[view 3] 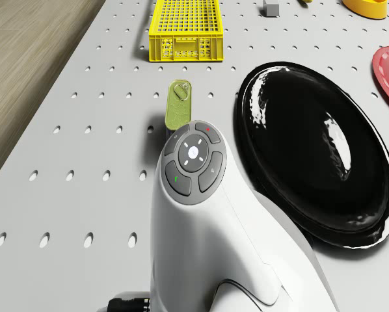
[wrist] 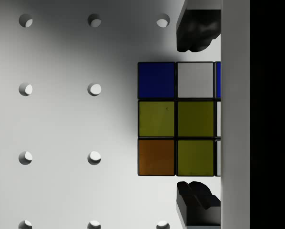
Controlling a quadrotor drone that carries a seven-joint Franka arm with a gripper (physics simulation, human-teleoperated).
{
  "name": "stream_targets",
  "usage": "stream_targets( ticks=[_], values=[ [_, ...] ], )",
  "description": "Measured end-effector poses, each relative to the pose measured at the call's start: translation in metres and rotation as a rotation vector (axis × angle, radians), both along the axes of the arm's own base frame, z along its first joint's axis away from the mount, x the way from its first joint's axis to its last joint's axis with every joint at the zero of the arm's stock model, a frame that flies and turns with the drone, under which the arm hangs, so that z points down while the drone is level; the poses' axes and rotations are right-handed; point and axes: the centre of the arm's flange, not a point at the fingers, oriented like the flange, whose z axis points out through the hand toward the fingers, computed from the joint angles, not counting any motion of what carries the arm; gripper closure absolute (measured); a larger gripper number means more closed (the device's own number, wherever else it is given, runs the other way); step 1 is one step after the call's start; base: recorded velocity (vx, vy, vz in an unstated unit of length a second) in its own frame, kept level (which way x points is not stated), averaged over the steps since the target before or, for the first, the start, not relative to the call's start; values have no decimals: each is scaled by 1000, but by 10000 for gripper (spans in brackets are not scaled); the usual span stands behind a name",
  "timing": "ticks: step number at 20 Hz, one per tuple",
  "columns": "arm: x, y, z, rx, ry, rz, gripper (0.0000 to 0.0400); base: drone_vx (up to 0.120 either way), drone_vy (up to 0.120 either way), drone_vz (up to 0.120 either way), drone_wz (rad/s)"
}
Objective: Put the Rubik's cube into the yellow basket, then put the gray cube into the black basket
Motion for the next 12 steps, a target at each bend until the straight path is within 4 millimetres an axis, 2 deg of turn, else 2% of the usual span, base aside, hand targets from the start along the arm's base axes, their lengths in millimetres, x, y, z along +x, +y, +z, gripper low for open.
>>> stream_targets(
  ticks=[12],
  values=[
    [4,0,11,0,0,0,0,0,0,0,0]
  ],
)
